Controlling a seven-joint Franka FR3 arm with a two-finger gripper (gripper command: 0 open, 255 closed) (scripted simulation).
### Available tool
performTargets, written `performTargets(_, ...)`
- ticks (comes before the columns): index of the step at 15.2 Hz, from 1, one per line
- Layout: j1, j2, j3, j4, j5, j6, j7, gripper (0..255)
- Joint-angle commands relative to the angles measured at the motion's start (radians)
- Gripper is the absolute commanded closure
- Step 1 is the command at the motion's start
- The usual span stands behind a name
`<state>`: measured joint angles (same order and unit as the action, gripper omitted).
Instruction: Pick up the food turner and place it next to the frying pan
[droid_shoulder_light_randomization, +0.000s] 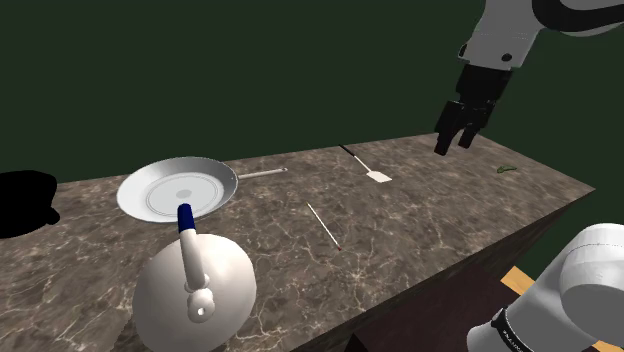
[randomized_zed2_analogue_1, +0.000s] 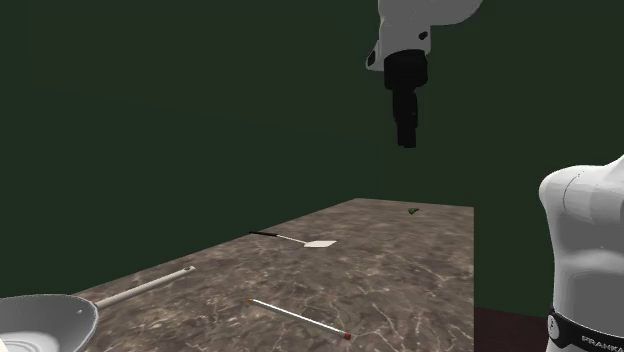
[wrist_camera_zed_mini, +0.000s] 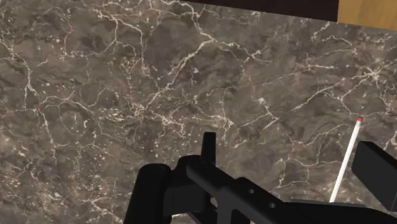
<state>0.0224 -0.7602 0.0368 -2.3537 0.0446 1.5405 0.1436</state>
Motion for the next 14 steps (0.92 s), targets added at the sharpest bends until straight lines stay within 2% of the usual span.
performTargets(1, 0.000, 0.000, 0.000, 0.000, 0.000, 0.000, 0.000, 0)
performTargets(7, -0.029, 0.160, -0.037, -0.007, -0.033, 0.188, -0.036, 0)
performTargets(14, -0.057, 0.381, -0.079, 0.047, -0.055, 0.382, -0.073, 0)
